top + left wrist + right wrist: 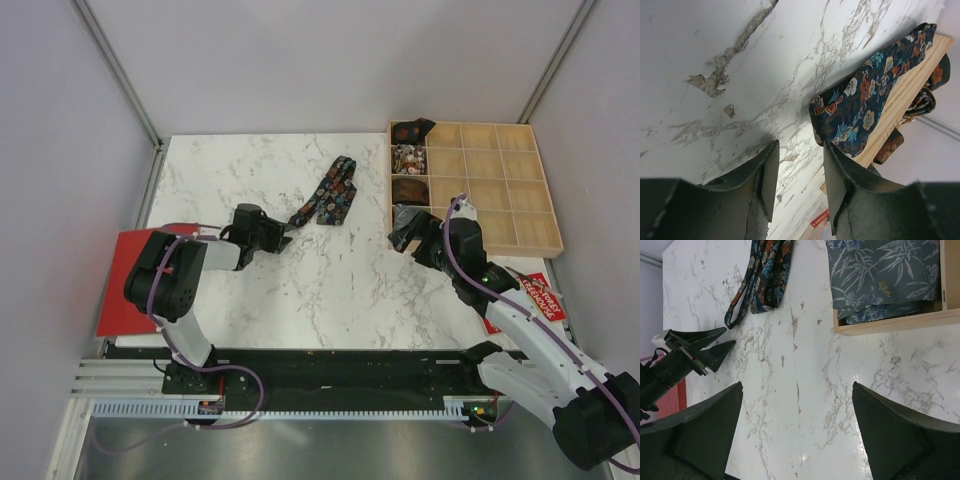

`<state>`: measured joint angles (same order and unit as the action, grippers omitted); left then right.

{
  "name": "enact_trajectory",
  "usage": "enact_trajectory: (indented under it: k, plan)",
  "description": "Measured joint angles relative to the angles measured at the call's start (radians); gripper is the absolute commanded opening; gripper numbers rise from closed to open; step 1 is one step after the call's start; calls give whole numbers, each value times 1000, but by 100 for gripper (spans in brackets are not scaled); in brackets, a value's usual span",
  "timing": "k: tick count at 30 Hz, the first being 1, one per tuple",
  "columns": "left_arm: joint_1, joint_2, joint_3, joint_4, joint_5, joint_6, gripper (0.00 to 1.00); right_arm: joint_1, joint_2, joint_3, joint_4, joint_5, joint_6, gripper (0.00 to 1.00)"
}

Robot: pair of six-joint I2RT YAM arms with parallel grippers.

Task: Roll the ties
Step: Flatten out the tie at the center of the board.

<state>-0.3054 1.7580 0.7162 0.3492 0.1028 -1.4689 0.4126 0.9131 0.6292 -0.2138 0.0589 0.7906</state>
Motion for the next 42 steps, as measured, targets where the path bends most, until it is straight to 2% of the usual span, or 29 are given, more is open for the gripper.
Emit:
enact_trajectory:
  k: [4, 6, 13, 17, 24, 42]
  plan:
    - [-18, -30, -9, -4, -57, 1, 67, 0, -3, -2, -9, 2, -10, 98]
    - [-25, -39, -8, 0, -74, 2, 68, 0, -2, -2, -13, 2, -15, 98]
    - [-26, 8, 39, 8, -75, 2, 68, 1, -13, -2, -64, 8, -36, 98]
    - [-26, 31, 54, 26, -71, 2, 68, 1, -90, -16, -105, 17, -35, 98]
    - [-26, 35, 57, 27, -75, 2, 62, 1, -170, -68, -143, 28, -35, 98]
    - [-26, 74, 90, 23, -74, 1, 54, 1, -164, -81, -161, 24, -27, 98]
